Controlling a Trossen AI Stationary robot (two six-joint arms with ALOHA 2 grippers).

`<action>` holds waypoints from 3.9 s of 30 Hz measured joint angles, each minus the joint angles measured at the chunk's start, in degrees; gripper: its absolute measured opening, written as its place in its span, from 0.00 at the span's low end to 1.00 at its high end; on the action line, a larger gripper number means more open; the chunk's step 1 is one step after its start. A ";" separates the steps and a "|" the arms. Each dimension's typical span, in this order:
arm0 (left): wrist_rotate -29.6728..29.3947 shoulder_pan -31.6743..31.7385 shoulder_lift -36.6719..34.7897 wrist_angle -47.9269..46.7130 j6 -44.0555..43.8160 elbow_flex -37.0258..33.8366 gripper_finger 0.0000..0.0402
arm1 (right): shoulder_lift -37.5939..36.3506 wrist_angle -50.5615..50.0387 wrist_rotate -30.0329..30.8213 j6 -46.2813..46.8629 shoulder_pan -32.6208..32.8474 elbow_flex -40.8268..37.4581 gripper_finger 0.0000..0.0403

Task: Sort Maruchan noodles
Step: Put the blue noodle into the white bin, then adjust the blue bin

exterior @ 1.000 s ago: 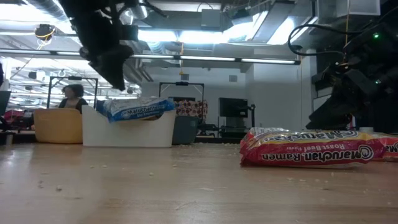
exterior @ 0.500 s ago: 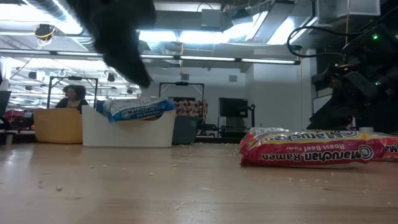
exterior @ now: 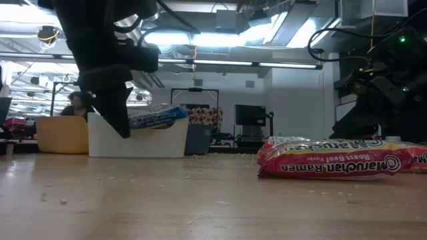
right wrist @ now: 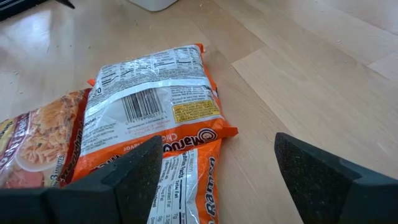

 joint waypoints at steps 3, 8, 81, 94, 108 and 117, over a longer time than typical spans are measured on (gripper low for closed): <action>-2.26 0.00 -0.60 -1.81 -1.05 0.00 0.28 | 0.00 0.02 0.02 -0.01 0.00 0.02 0.74; -6.28 0.53 -0.55 -2.46 -1.07 0.02 0.28 | 0.00 0.08 0.07 -0.01 0.00 0.01 0.74; -0.33 31.21 -9.73 22.04 33.29 6.27 0.28 | 0.02 -0.09 0.15 0.00 -0.01 0.07 0.74; -2.38 31.62 -10.54 29.82 15.57 -11.16 0.28 | 0.04 -0.26 0.15 0.00 -0.02 0.09 0.74; -12.11 25.18 -14.52 25.47 11.12 -8.46 0.28 | 0.04 -0.31 0.15 1.07 -0.01 0.09 0.74; -14.85 30.11 -22.80 33.53 24.48 -8.41 0.28 | 0.04 0.01 1.03 1.12 -0.01 0.09 0.74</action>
